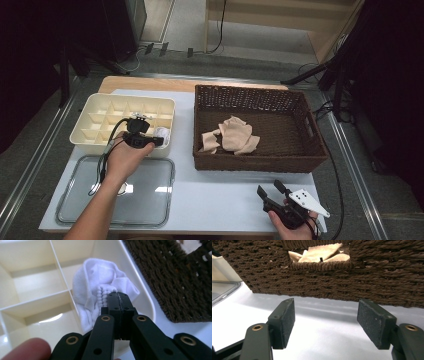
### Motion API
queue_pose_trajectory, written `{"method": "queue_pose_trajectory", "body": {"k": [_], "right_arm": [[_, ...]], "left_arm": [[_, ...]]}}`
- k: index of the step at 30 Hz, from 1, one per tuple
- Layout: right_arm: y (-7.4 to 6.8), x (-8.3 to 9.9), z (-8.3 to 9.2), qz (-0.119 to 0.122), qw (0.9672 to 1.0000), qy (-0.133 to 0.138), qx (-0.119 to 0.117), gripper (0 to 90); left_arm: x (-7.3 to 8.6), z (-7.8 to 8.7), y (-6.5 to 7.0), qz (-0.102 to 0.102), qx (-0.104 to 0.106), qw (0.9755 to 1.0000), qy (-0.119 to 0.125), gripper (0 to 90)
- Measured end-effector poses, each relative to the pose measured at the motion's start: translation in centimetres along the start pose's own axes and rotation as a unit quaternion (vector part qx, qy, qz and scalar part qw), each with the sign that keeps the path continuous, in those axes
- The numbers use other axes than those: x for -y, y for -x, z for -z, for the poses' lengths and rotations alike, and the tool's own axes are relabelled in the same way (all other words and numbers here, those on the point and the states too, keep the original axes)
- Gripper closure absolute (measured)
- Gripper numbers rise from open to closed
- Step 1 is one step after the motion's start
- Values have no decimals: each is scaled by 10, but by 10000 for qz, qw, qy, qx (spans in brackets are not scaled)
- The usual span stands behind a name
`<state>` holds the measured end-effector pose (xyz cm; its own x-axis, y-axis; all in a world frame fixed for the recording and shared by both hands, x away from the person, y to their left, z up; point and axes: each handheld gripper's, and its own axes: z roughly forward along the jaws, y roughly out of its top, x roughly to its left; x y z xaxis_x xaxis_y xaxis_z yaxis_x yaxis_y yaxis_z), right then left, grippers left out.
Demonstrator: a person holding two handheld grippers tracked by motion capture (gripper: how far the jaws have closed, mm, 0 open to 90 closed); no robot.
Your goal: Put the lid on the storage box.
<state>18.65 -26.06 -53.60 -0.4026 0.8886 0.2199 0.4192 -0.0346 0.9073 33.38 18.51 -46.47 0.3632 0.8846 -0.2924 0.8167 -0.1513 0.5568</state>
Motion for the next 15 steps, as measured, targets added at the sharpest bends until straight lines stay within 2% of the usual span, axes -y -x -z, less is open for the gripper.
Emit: {"method": "queue_pose_trajectory", "body": {"k": [2,4,5,8,11,12,14,15], "right_arm": [[0,0,0,-6,10000,7,-5,313],[0,0,1,-16,10000,15,-1,313],[0,0,1,-16,10000,17,0,313],[1,0,1,-18,10000,36,-2,313],[1,0,2,-41,10000,38,0,313],[1,0,2,-53,10000,40,-7,313],[1,0,2,-44,10000,46,-8,313],[1,0,2,-45,10000,49,-6,313]], "left_arm": [[0,-2,0,66,-18,10000,-29,900],[1,-2,3,-25,-100,9999,-28,900],[1,-2,4,-72,-123,9999,3,900],[6,2,2,-100,-10,9997,218,886],[12,5,2,-284,71,9980,554,772],[14,6,3,-336,98,9971,677,703],[18,9,5,-456,15,9947,925,616],[21,11,5,-429,26,9937,1036,585]]}}
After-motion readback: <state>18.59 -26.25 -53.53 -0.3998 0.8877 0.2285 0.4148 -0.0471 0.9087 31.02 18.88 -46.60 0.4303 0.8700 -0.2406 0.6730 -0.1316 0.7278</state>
